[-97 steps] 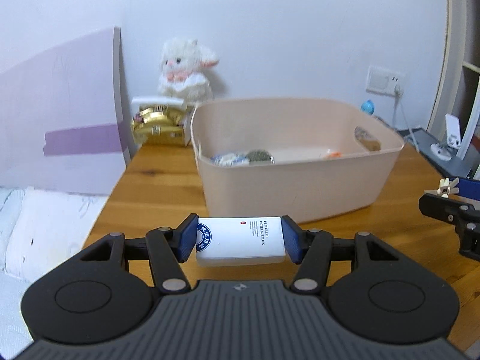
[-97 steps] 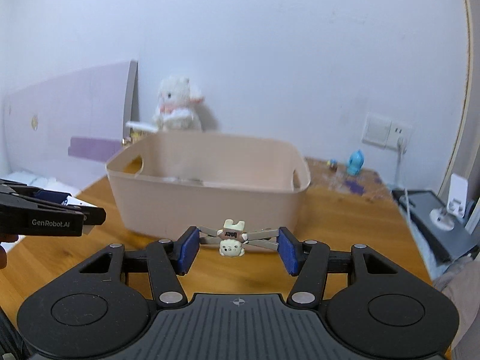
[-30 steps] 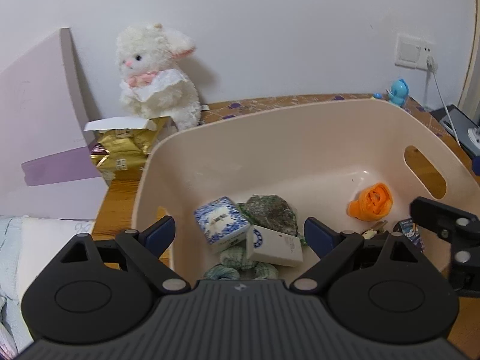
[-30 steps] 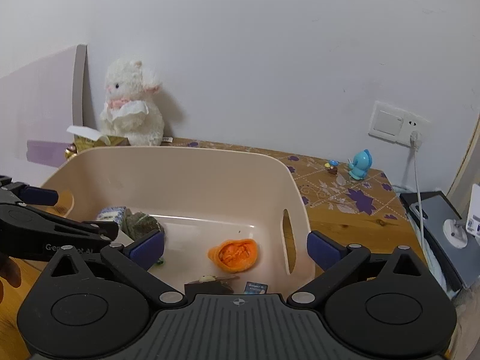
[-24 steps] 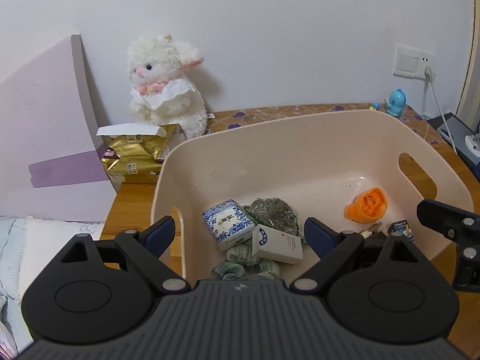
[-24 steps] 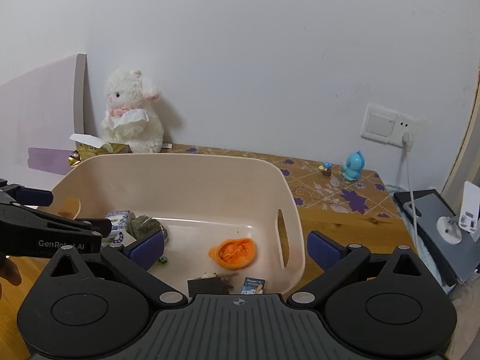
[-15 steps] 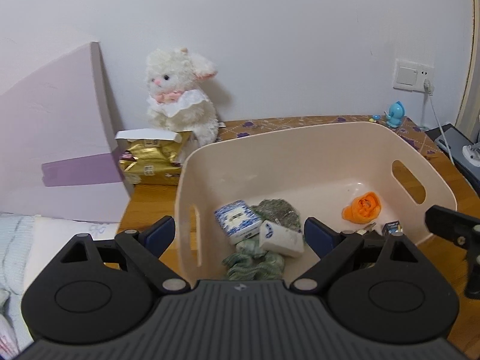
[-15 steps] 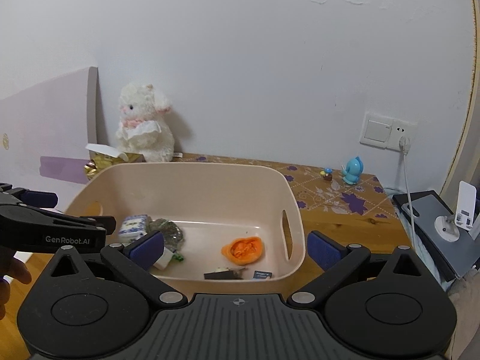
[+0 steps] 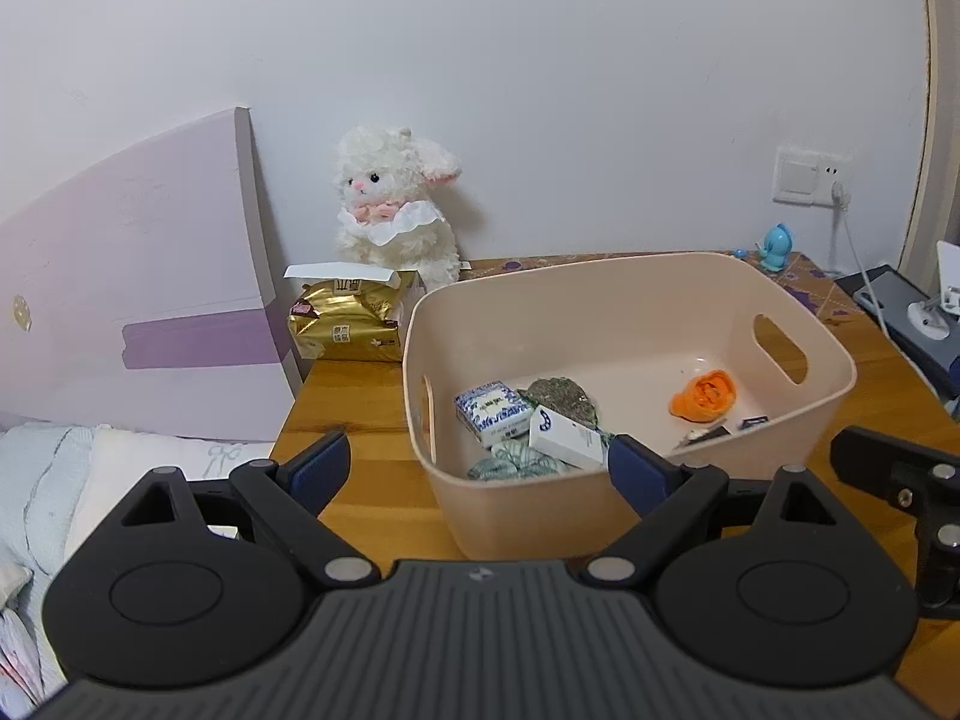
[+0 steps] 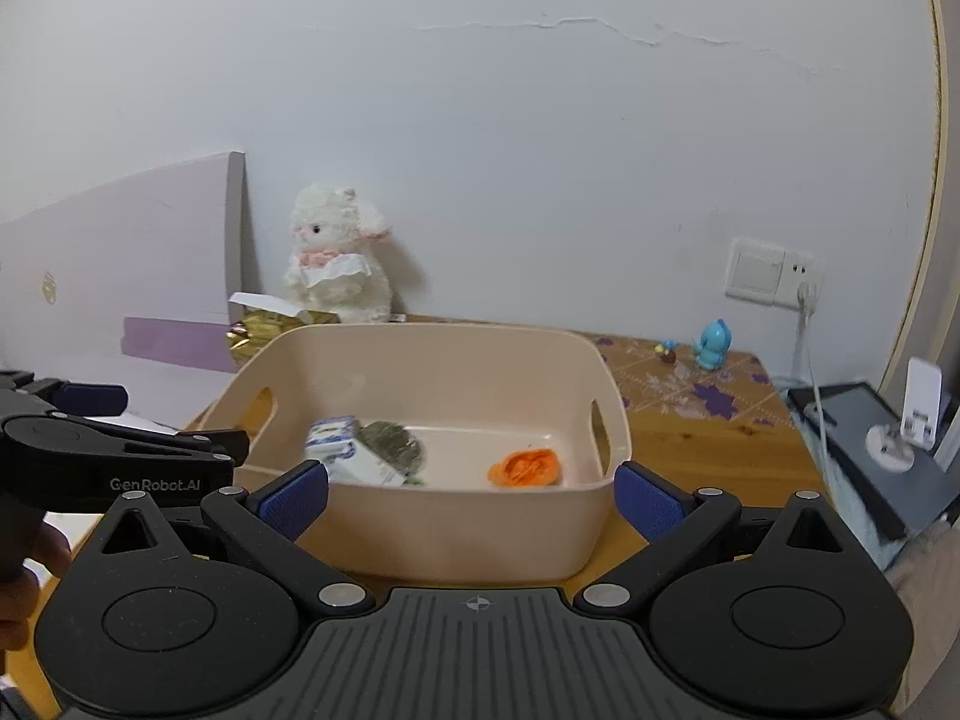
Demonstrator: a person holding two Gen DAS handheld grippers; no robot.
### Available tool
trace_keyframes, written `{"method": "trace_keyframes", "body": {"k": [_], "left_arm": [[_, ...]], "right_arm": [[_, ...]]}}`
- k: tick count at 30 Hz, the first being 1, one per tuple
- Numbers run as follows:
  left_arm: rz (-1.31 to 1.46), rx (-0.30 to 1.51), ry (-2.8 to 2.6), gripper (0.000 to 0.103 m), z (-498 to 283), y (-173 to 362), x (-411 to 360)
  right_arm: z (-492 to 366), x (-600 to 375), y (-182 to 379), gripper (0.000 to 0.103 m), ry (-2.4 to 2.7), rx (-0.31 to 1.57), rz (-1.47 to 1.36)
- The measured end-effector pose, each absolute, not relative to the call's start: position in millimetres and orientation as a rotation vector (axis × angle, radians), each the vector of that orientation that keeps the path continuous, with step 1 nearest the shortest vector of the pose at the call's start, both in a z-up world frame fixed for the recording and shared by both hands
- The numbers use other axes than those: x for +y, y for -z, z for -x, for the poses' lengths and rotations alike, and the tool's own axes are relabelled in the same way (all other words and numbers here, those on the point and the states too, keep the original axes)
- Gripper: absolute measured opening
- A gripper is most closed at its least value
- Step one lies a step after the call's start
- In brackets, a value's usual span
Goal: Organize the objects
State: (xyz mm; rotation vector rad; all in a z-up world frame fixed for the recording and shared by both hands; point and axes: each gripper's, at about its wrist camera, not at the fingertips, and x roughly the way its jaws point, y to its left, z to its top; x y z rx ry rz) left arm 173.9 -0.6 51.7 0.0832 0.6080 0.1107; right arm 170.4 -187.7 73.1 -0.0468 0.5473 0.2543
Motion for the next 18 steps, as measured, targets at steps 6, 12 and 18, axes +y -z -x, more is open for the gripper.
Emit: {"method": "trace_keyframes", "body": {"k": [6,12,18], "left_arm": [[-0.082,0.583,-0.108,0.094,-142.8,-57.2,0.0],[-0.076,0.569,-0.097,0.094,-116.7,-61.2,1.0],[-0.062,0.558,-0.103,0.098,-96.1,-62.4,1.5]], "right_arm": [[-143.9,-195.4,-74.4,0.103,-0.27,0.55,-0.005],[-118.4,-200.7,-79.6,0.103,-0.273,0.527,-0.019],[-96.4,-206.4,-85.7,0.103,-0.269,0.506,-0.023]]}}
